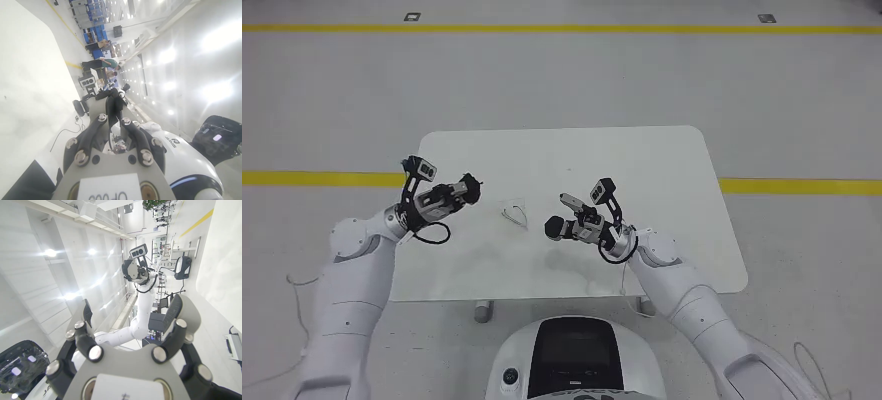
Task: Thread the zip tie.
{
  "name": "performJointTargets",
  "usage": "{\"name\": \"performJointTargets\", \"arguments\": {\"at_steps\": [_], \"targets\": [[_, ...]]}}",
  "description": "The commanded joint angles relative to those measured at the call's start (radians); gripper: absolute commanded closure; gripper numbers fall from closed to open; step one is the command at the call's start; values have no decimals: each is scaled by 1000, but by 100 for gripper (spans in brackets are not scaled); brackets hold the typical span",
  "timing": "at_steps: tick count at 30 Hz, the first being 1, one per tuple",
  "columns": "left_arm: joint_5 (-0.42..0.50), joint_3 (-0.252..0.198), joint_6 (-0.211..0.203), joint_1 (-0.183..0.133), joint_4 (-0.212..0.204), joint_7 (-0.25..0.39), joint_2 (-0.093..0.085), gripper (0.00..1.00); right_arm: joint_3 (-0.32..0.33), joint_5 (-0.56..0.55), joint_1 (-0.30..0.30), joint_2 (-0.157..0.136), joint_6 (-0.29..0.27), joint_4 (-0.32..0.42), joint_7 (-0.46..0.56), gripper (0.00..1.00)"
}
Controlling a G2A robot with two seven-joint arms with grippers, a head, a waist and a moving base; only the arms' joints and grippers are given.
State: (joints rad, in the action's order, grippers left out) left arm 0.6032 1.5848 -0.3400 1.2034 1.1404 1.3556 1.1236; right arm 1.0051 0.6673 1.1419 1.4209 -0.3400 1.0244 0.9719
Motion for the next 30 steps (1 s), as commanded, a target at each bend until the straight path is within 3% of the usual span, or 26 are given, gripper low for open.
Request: {"name": "performJointTargets", "arguments": {"at_steps": [1, 6, 10, 14, 18, 24, 27, 30], "targets": [[-17, 43, 0, -10, -24, 29, 11, 100, 0, 0, 0, 0, 0, 0, 0, 0], [-52, 114, 0, -29, -66, 34, 39, 100, 0, 0, 0, 0, 0, 0, 0, 0], [-34, 121, 0, -27, -74, 34, 53, 100, -3, -14, -2, 0, 6, 7, -11, 0], [-34, 121, 0, -27, -74, 34, 53, 100, -45, -160, -66, 3, 103, 53, -85, 0], [-34, 121, 0, -27, -74, 34, 53, 100, -119, -301, -174, 20, 211, 41, -132, 0], [-34, 121, 0, -27, -74, 34, 53, 100, -290, -510, -355, 79, 363, -52, -195, 0], [-34, 121, 0, -27, -74, 34, 53, 100, -378, -579, -431, 122, 404, -112, -216, 0], [-34, 121, 0, -27, -74, 34, 53, 100, -450, -603, -487, 173, 397, -185, -219, 0]]}}
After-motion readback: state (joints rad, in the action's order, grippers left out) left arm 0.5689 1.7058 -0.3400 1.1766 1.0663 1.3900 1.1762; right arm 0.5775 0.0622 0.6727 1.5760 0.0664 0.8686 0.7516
